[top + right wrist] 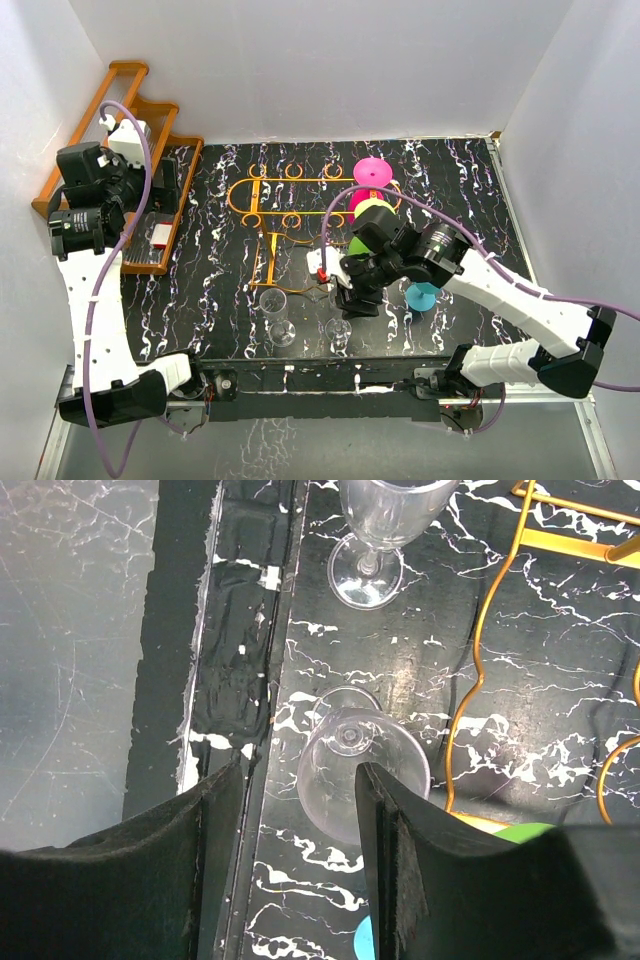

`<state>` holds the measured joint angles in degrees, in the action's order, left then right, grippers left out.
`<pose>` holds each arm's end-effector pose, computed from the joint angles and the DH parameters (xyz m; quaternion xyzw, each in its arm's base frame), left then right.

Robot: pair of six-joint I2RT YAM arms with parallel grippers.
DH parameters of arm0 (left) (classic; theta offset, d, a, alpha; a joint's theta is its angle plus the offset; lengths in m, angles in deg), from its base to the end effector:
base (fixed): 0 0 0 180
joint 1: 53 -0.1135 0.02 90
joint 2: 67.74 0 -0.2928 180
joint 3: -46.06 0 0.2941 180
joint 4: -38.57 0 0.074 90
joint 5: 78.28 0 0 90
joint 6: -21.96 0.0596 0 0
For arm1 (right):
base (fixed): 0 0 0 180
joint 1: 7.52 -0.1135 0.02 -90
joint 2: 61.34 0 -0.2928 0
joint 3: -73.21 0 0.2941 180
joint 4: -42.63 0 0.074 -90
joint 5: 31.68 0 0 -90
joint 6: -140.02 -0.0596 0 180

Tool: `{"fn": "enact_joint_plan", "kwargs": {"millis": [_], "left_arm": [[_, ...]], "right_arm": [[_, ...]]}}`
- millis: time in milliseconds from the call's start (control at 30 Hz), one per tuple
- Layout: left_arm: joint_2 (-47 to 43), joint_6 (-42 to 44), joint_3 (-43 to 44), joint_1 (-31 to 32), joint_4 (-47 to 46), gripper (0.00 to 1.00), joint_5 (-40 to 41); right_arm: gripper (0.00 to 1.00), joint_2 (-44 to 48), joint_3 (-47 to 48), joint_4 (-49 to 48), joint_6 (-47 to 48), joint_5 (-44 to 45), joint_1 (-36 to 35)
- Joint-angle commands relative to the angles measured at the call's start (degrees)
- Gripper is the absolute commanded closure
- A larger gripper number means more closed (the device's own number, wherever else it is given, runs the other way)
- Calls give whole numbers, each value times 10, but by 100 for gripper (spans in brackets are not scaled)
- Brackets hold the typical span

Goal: Place the wine glass upside down on the wine glass rack

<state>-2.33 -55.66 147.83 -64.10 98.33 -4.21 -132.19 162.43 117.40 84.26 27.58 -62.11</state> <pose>0.2539 0.0331 0.5020 0.0853 0.8268 -0.0028 0.5559 0.1330 0.2396 0.3785 -0.7007 0.6057 0.2990 0.2295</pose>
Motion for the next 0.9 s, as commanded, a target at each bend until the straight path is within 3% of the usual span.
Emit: {"fn": "enact_joint_plan", "kwargs": {"millis": [0, 667, 767, 867], "left_arm": [[-16, -3, -8, -3, -13, 3, -16], [-11, 4, -24, -3, -19, 3, -18], [-10, 8, -35, -3, -19, 3, -12], [-8, 11, -37, -3, -19, 3, -10]], "right_arm": [[49, -10, 2, -6, 5, 9, -12], [53, -28, -29, -15, 3, 37, -31], [59, -23, -43, -23, 3, 45, -31], [77, -20, -45, -26, 4, 49, -31]]}}
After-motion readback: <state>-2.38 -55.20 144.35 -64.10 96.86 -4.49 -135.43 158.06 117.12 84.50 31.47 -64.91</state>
